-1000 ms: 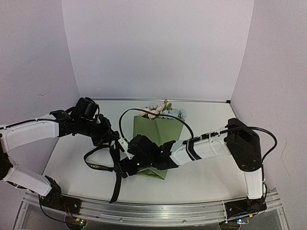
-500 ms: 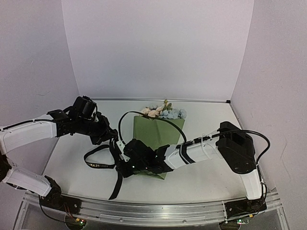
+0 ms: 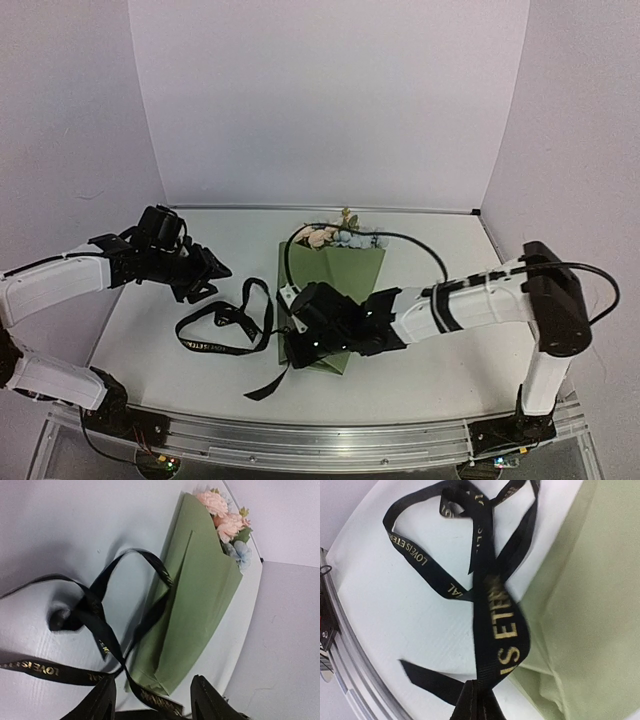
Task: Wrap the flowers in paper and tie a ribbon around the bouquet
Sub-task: Pass from the left arm to the right, then pick up the left side of the ribbon at the center of the board.
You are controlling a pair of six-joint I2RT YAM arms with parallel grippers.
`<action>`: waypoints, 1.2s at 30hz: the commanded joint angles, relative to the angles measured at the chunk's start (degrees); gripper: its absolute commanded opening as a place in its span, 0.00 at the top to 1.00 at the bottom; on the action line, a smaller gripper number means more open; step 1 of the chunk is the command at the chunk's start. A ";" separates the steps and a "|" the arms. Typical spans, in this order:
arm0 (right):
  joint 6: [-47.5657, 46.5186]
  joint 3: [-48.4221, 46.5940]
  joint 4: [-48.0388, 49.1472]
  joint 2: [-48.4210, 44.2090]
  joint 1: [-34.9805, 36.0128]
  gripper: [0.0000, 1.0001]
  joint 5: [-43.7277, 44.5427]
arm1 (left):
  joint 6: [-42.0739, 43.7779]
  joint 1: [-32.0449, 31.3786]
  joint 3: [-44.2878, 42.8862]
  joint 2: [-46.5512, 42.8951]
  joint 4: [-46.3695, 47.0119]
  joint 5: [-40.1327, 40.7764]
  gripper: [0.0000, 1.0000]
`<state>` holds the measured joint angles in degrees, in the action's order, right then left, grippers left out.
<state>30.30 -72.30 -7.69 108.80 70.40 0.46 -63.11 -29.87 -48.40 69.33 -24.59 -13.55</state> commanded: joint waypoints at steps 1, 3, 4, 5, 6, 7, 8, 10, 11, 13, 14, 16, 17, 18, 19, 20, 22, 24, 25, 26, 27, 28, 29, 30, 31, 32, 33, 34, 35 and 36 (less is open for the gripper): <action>-0.70 2.13 -13.11 -11.07 -0.52 1.00 8.16 | 5.69 2.79 2.44 -1.50 -1.72 5.28 0.45; -1.58 3.34 -17.17 -14.35 -0.57 1.00 11.12 | 7.81 3.74 3.62 -0.03 -2.42 8.35 0.45; -2.11 3.96 -19.30 -15.85 -0.63 1.00 12.67 | 9.13 4.00 3.85 0.92 -2.76 9.74 0.46; -2.60 4.58 -21.39 -17.18 -0.69 1.00 14.15 | 10.69 4.16 3.98 1.88 -2.85 11.03 0.47; -3.33 5.24 -22.53 -18.62 -0.75 1.00 15.38 | 11.80 4.19 3.97 3.40 -2.78 12.53 0.48; -3.79 5.93 -23.53 -19.77 -0.85 1.00 16.16 | 13.38 4.38 3.96 5.10 -2.28 12.94 0.49; -4.24 6.61 -24.26 -20.42 -1.00 1.00 16.46 | 15.32 4.45 3.54 6.46 -1.88 13.00 0.51; -4.86 7.72 -25.17 -21.90 -1.35 1.00 16.42 | 19.49 4.46 1.23 11.59 -2.73 15.39 0.53; -5.18 8.06 -25.71 -22.58 -1.43 1.00 16.42 | 22.26 4.46 -0.11 13.45 -3.08 15.54 0.54; -5.72 8.74 -26.89 -24.06 -1.55 1.00 17.46 | 26.60 4.47 -2.29 17.09 -3.93 16.03 0.55; -5.98 9.24 -27.30 -24.89 -1.73 1.00 18.05 | 28.54 4.47 -3.12 18.71 -3.95 15.47 0.54; -6.22 10.45 -27.96 -26.60 -2.66 1.00 18.66 | 31.82 4.46 -5.01 21.66 -4.43 14.19 0.54; -6.22 11.08 -28.13 -27.42 -3.30 1.00 18.57 | 33.21 4.47 -5.77 22.73 -4.35 13.43 0.54; -6.22 11.65 -28.27 -28.36 -3.79 1.00 18.31 | 34.57 4.47 -6.57 23.73 -4.37 12.29 0.54; -6.22 12.34 -28.29 -29.05 -4.44 1.00 18.09 | 35.50 4.47 -7.23 24.61 -4.64 11.97 0.54; -6.24 12.88 -28.40 -29.74 -4.83 1.00 17.83 | 36.63 4.47 -8.07 25.19 -5.05 11.77 0.54; -6.29 13.80 -28.42 -31.09 -5.61 1.00 17.29 | 38.94 4.47 -10.23 26.45 -6.50 12.20 0.54; -6.47 14.64 -28.40 -32.13 -6.34 1.00 16.74 | 40.28 4.47 -12.20 27.39 -8.08 12.71 0.54; -6.55 15.07 -28.43 -32.57 -6.84 1.00 16.49 | 40.61 4.46 -13.05 27.65 -8.96 12.99 0.54; -6.63 15.33 -28.43 -33.06 -7.20 1.00 16.03 | 41.22 4.42 -13.99 27.67 -9.44 13.02 0.53; -6.75 15.54 -28.43 -33.32 -7.51 1.00 15.75 | 41.71 4.45 -14.69 27.64 -10.06 12.99 0.53; -6.82 15.76 -28.43 -33.58 -7.81 1.00 15.49 | 42.13 4.46 -15.20 27.61 -10.74 12.89 0.53; -6.87 15.95 -28.43 -33.75 -8.11 1.00 15.29 | 42.88 4.46 -15.64 27.84 -11.51 12.39 0.53; -6.93 16.12 -28.43 -33.89 -8.40 1.00 15.12 | 43.77 4.44 -16.09 28.18 -12.31 11.76 0.52; -6.98 16.24 -28.43 -34.06 -8.66 1.00 14.82 | 44.40 4.39 -16.42 28.82 -13.42 11.60 0.52; -7.01 16.30 -28.42 -34.25 -8.83 1.00 14.65 | 45.47 4.38 -16.44 29.34 -14.17 11.17 0.52; -7.05 16.39 -28.36 -34.46 -8.94 1.00 14.58 | 46.37 4.40 -16.16 29.87 -14.75 9.97 0.51; -7.14 16.46 -28.32 -34.61 -9.13 1.00 14.57 | 46.84 4.42 -15.54 30.16 -14.85 9.10 0.50; -7.24 16.55 -28.21 -34.75 -9.34 1.00 14.46 | 47.04 4.35 -14.94 30.25 -14.65 8.56 0.50; -7.27 16.65 -28.05 -34.92 -9.51 1.00 14.40 | 47.21 4.32 -14.18 30.30 -14.51 8.18 0.49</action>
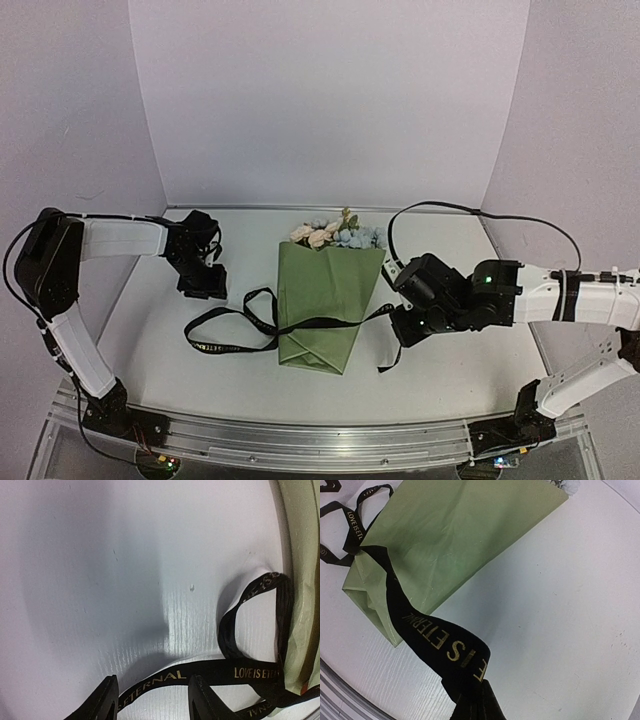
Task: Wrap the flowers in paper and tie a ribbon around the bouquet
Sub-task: Pick up the left side of the ribbon at the center of the board.
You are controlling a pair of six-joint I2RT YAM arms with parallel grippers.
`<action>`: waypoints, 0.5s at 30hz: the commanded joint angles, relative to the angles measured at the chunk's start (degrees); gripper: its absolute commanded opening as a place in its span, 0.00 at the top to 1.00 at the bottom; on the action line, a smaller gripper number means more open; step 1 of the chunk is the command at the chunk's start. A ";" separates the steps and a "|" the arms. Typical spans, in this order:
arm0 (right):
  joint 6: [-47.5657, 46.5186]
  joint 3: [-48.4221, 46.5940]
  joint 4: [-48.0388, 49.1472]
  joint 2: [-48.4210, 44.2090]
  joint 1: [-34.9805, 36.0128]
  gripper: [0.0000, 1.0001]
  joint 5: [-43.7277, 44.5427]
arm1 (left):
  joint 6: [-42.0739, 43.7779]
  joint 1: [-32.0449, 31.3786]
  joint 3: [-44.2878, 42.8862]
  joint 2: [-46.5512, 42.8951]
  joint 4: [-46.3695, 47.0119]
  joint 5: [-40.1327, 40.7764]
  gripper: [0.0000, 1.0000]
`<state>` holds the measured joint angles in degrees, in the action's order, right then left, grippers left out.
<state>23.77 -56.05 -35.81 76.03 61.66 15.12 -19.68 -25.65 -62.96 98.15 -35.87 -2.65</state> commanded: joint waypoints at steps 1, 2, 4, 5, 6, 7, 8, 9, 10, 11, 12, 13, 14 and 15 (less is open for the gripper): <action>-0.71 0.54 0.29 -2.30 -0.92 1.00 -0.41 | 3.99 0.15 0.85 1.56 -2.94 -3.22 0.48; -0.67 0.68 0.45 -2.39 -1.10 1.00 -0.64 | 4.14 0.16 1.35 1.62 -2.73 -3.51 0.48; -0.48 0.97 0.73 -2.55 -1.29 1.00 -0.93 | 4.35 0.16 2.00 1.79 -2.32 -4.52 0.48; -0.38 1.14 0.87 -2.65 -1.38 1.00 -0.97 | 4.45 0.16 2.27 1.89 -1.96 -5.32 0.48; -0.25 1.33 1.03 -2.75 -1.42 1.00 -1.03 | 4.44 0.16 2.67 2.01 -1.50 -6.21 0.48; -0.11 1.52 1.17 -2.82 -1.45 1.00 -1.08 | 4.35 0.16 3.10 2.21 -1.00 -6.92 0.48; 0.00 1.70 1.27 -2.87 -1.53 1.00 -1.07 | 4.24 0.16 3.42 2.47 -0.55 -7.37 0.48; 0.15 1.81 1.36 -2.93 -1.56 1.00 -0.94 | 4.10 0.16 3.70 3.07 -0.32 -7.39 0.49; 0.28 1.96 1.44 -3.00 -1.59 1.00 -0.75 | 3.96 0.16 3.98 3.54 -0.05 -7.35 0.51; 0.35 2.09 1.53 -3.13 -1.59 1.00 -0.54 | 3.74 0.16 4.20 3.95 0.24 -7.11 0.52; 0.47 2.16 1.62 -3.30 -1.66 1.00 -0.35 | 3.47 0.16 4.38 4.35 0.56 -6.56 0.53; 0.60 2.22 1.62 -3.41 -1.67 1.00 -0.17 | 3.10 0.16 4.49 4.68 0.77 -5.56 0.55; 0.67 2.26 1.62 -3.57 -1.77 1.00 0.16 | 2.61 0.16 4.52 4.88 0.81 -3.76 0.56; 0.79 2.31 1.62 -3.75 -1.77 1.00 0.43 | 2.23 0.16 4.60 5.00 0.91 -2.34 0.58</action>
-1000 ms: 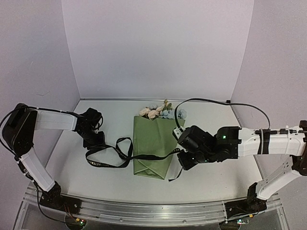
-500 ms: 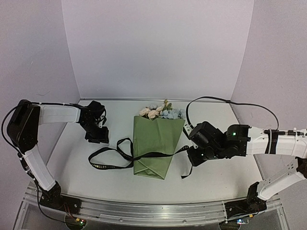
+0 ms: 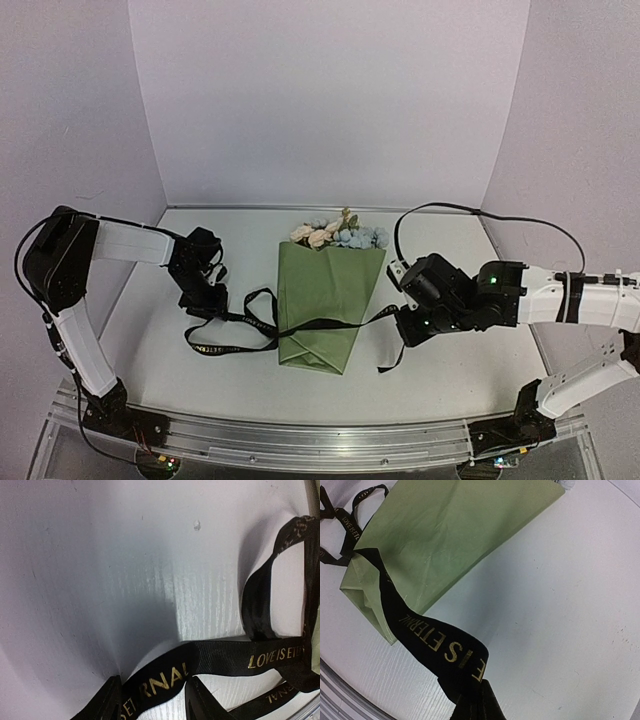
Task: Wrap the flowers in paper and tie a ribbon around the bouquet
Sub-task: Pick up the left side of the ribbon at the center of the board, then straighten the ribbon in the folded bouquet.
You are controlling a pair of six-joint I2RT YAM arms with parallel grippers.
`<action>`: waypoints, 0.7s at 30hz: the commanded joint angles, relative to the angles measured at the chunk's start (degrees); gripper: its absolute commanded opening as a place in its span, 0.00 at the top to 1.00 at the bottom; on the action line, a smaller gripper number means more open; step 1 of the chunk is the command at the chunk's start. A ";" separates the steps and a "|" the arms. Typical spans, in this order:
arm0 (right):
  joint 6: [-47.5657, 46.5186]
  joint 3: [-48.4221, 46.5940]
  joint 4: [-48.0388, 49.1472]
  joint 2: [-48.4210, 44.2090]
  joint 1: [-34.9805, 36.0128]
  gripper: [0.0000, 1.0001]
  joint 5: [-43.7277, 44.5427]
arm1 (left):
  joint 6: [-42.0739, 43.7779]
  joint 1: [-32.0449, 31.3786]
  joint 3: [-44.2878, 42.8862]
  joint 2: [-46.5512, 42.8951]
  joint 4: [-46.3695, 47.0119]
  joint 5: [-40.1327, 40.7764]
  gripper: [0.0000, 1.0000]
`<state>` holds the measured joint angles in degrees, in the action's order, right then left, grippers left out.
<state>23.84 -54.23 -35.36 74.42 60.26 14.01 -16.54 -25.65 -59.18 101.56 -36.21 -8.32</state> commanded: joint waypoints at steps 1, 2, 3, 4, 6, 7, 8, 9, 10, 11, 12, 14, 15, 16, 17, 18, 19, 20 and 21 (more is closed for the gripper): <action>0.76 0.52 1.17 -2.37 -0.39 1.00 1.91 | -1.25 0.16 0.94 1.62 1.42 4.29 0.61; 0.82 0.58 1.17 -2.51 -0.43 1.00 2.18 | -1.66 0.16 0.94 1.56 1.65 4.81 0.66; 0.95 0.62 1.17 -2.66 -0.42 1.00 2.47 | -2.00 0.16 0.92 1.49 1.84 5.16 0.71; 1.22 0.65 1.17 -2.84 -0.43 1.00 3.16 | -2.37 0.16 0.77 1.40 1.85 5.66 0.79; 1.97 0.73 1.17 -3.35 -0.47 1.00 5.45 | -3.62 0.16 0.11 1.01 1.48 7.96 0.95; 2.58 0.82 1.17 -3.66 -0.50 1.00 6.86 | -4.36 0.16 -0.33 0.44 1.08 9.98 0.99; 3.24 0.95 1.15 -3.99 -0.52 1.00 8.57 | -5.17 0.16 -0.71 -0.62 0.85 11.61 1.00; 3.94 1.03 1.10 -4.30 -0.56 1.00 10.36 | -6.09 0.16 -0.86 -2.33 0.75 13.22 1.00; 4.51 1.05 1.04 -4.81 -0.64 1.00 11.97 | -7.48 0.20 -1.07 -3.89 0.61 14.86 1.00; 4.95 1.06 0.93 -5.31 -0.67 1.00 13.56 | -8.78 0.22 -1.37 -5.96 0.31 16.72 1.00; 5.38 1.04 0.78 -5.81 -0.69 1.00 15.10 | -10.07 0.23 -1.69 -8.16 -0.17 18.66 1.00; 6.06 0.91 0.18 -7.04 -0.73 1.00 18.54 | -13.30 0.25 -2.60 -12.73 -2.19 24.84 1.00; 6.22 0.80 -0.36 -7.64 -0.81 1.00 20.09 | -14.56 0.28 -3.04 -14.81 -3.39 27.75 1.00; 6.40 0.58 -0.99 -8.27 -0.90 1.00 21.74 | -15.81 0.42 -3.48 -17.20 -4.63 31.05 1.00; 6.47 0.12 -2.04 -8.94 -1.01 1.00 23.46 | -16.60 0.51 -3.90 -19.17 -5.39 33.31 1.00; 6.48 -0.50 -3.53 -9.68 -1.15 1.00 25.14 | -17.11 0.61 -4.24 -21.14 -5.92 35.38 1.00; 6.48 -1.23 -5.18 -10.49 -1.42 1.00 26.71 | -17.26 0.70 -4.62 -23.31 -6.32 37.67 1.00; 6.48 -2.15 -7.09 -11.25 -1.77 1.00 28.17 | -17.22 0.81 -5.08 -25.62 -6.71 40.23 1.00; 6.33 -3.09 -9.11 -12.04 -2.23 1.00 29.30 | -17.13 0.98 -5.65 -27.52 -7.12 42.47 1.00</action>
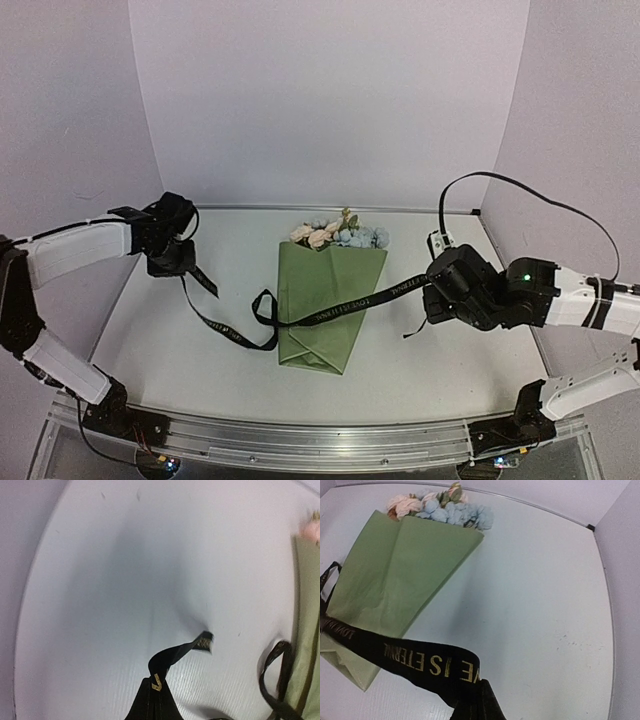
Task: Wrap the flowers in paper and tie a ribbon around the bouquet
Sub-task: Straighten the ribbon in the folded bouquet.
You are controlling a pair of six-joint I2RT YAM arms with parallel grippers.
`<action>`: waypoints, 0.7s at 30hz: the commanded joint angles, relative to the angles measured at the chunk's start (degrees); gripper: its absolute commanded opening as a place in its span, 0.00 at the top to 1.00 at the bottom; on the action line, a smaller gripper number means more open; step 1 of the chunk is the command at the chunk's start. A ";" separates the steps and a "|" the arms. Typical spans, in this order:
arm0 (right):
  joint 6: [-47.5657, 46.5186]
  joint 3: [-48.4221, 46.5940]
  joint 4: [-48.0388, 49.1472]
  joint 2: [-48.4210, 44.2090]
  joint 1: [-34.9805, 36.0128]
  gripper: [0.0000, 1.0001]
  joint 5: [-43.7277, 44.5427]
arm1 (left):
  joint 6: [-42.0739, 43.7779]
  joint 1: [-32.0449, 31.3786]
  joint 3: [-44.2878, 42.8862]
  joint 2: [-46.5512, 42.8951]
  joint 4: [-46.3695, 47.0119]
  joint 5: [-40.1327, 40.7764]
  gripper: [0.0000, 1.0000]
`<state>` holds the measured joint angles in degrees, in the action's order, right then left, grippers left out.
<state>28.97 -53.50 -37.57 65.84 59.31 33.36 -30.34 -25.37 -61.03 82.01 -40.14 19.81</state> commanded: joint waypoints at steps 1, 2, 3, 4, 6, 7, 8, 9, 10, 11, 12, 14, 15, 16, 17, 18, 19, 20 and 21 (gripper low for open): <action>0.82 -4.58 -8.58 -4.31 -1.91 1.00 10.90 | -3.23 0.86 -4.45 -9.58 -3.50 16.09 1.00; 0.20 -5.53 -10.59 -4.98 -2.58 1.00 11.78 | -3.21 1.05 -5.12 -11.59 -3.87 18.20 1.00; -0.24 -6.59 -12.91 -5.78 -3.50 1.00 12.70 | -3.26 1.13 -5.60 -13.57 -4.23 19.87 1.00; -0.63 -7.45 -14.96 -6.55 -4.41 1.00 13.68 | -3.38 1.16 -6.03 -15.37 -4.66 21.20 1.00; -1.47 -8.58 -18.65 -8.25 -6.32 1.00 15.70 | -3.18 1.20 -6.54 -19.08 -5.24 23.23 1.00; -1.67 -8.89 -20.35 -9.39 -7.26 1.00 16.49 | -3.11 1.21 -6.56 -20.83 -5.52 23.90 1.00; -1.81 -9.16 -22.01 -10.57 -8.17 1.00 17.23 | -3.08 1.23 -6.55 -22.53 -5.83 24.51 1.00; -1.72 -9.38 -23.48 -11.57 -8.73 1.00 17.97 | -3.46 1.27 -6.41 -23.77 -6.15 24.69 1.00; -1.33 -9.52 -24.89 -12.75 -9.15 1.00 18.52 | -3.82 1.27 -5.99 -24.86 -6.49 24.66 1.00; -0.89 -9.62 -26.37 -13.98 -9.44 1.00 19.17 | -4.51 1.27 -5.57 -25.86 -6.89 24.62 1.00; -0.48 -9.67 -27.81 -15.18 -9.63 1.00 19.83 | -5.29 1.24 -5.15 -26.75 -7.32 24.57 1.00; -0.14 -9.51 -30.57 -17.33 -9.94 1.00 21.67 | -6.16 1.24 -4.24 -28.13 -8.05 24.09 1.00; 0.13 -9.43 -31.84 -18.72 -10.17 1.00 22.48 | -6.80 1.26 -3.75 -28.62 -8.33 23.89 1.00; 0.18 -9.04 -32.84 -20.01 -10.32 1.00 22.93 | -7.15 1.24 -3.16 -29.00 -8.38 23.46 1.00; 0.27 -8.50 -33.65 -21.25 -10.48 1.00 23.34 | -7.77 1.22 -2.58 -29.33 -8.61 23.08 1.00; 0.43 -7.77 -34.31 -22.41 -10.66 1.00 23.69 | -8.65 1.22 -1.99 -29.64 -9.03 22.77 1.00; 1.02 -6.69 -35.26 -23.47 -10.88 1.00 23.78 | -9.45 1.22 -1.35 -30.09 -9.55 22.46 1.00; 1.43 -5.69 -35.52 -24.49 -11.19 1.00 23.11 | -10.07 1.25 0.02 -30.41 -9.38 22.23 1.00; 1.73 -4.72 -35.63 -25.17 -11.70 1.00 22.37 | -10.60 1.28 1.38 -30.74 -9.15 22.13 1.00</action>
<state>28.81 -60.81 -67.68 43.73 48.85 53.43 -37.37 -24.32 -63.40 52.39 -47.38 42.09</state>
